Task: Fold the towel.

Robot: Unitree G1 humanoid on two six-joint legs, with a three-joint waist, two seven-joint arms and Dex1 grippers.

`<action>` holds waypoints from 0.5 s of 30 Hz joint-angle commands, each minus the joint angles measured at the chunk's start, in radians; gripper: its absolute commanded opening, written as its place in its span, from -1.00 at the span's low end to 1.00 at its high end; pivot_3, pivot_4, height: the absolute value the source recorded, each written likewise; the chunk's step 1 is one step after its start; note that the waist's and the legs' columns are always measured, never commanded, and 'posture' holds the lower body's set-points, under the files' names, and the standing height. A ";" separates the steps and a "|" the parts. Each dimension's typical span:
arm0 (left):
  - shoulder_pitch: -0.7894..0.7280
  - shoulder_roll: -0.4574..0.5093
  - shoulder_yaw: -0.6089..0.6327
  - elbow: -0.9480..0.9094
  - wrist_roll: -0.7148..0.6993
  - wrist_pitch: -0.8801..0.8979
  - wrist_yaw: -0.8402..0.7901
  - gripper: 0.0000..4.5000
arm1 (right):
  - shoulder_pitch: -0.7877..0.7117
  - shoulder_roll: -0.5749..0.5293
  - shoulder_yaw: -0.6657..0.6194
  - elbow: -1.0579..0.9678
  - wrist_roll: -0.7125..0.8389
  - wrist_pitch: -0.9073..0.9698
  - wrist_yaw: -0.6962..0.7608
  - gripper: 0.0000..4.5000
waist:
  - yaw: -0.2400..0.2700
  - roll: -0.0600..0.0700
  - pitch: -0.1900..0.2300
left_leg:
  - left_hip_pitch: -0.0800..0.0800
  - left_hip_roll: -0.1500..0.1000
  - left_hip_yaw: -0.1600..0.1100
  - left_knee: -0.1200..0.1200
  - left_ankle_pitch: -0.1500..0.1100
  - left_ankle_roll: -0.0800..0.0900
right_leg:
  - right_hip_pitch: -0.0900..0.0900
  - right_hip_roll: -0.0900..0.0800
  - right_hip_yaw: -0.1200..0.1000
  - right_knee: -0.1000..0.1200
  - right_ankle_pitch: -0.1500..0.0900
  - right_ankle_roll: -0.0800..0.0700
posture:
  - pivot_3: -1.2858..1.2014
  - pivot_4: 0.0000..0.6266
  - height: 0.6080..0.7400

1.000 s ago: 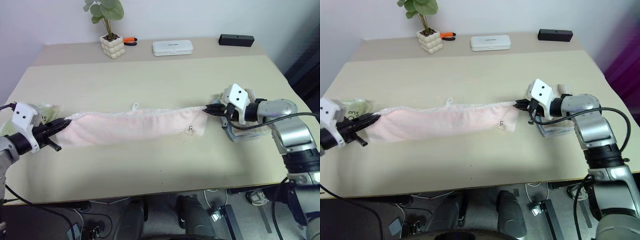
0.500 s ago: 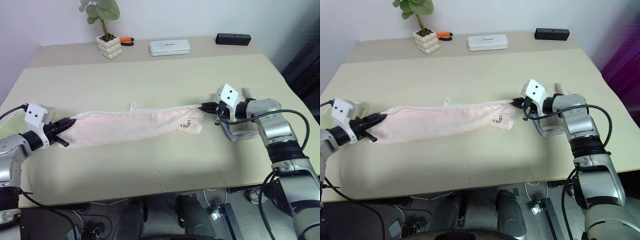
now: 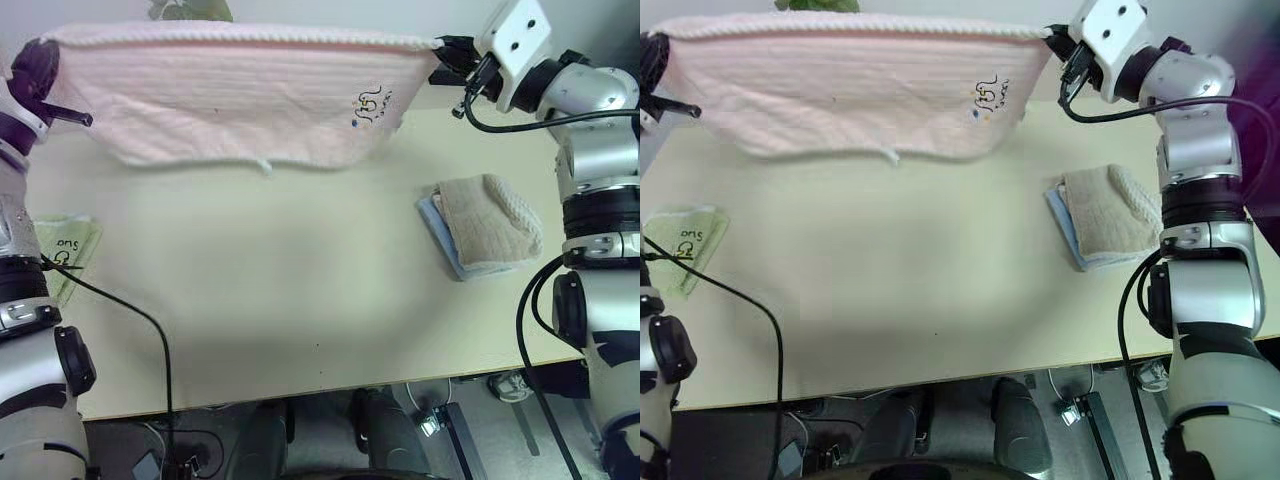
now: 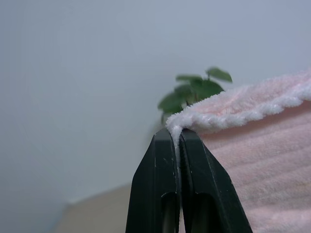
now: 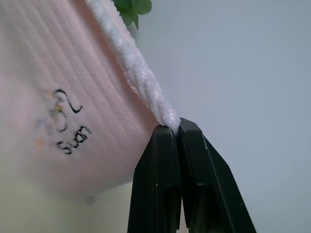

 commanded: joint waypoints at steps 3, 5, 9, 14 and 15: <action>0.303 0.045 0.085 -0.157 -0.094 0.062 -0.178 -1.00 | 0.214 -0.060 -0.028 -0.251 0.106 0.144 0.140 -0.98 | -0.012 0.000 0.000 | -0.001 0.000 0.001 0.002 -0.002 0.004 | 0.000 0.000 0.000 0.000 0.000 0.000 | 0.03 -0.52 1.00; 0.457 0.056 0.085 -0.236 -0.094 0.078 -0.238 -1.00 | 0.329 -0.089 -0.023 -0.363 0.145 0.210 0.199 -0.98 | -0.009 0.000 0.000 | 0.000 0.001 0.002 0.003 -0.005 0.009 | 0.000 0.000 0.000 0.001 0.000 0.000 | 0.03 -0.52 1.00; 0.748 0.089 0.118 -0.367 -0.095 0.122 -0.342 -1.00 | 0.570 -0.176 -0.032 -0.564 0.232 0.371 0.311 -0.98 | -0.004 0.000 0.001 | 0.000 0.003 0.002 0.004 -0.005 0.009 | 0.000 0.000 0.000 0.000 0.000 0.000 | 0.03 -0.52 1.00; 0.949 0.112 0.176 -0.469 -0.129 0.202 -0.416 -1.00 | 0.738 -0.272 -0.049 -0.698 0.286 0.480 0.385 -0.98 | 0.014 0.000 0.001 | 0.003 0.005 0.002 0.005 -0.006 0.009 | 0.003 0.000 0.000 0.000 0.000 -0.001 | 0.03 -0.52 1.00; 0.962 0.113 0.183 -0.480 -0.135 0.215 -0.421 -1.00 | 0.747 -0.280 -0.052 -0.710 0.295 0.492 0.387 -0.98 | 0.018 0.000 0.001 | 0.004 0.006 0.002 0.005 -0.006 0.009 | 0.003 0.000 0.000 0.000 -0.001 -0.003 | 0.03 -0.52 1.00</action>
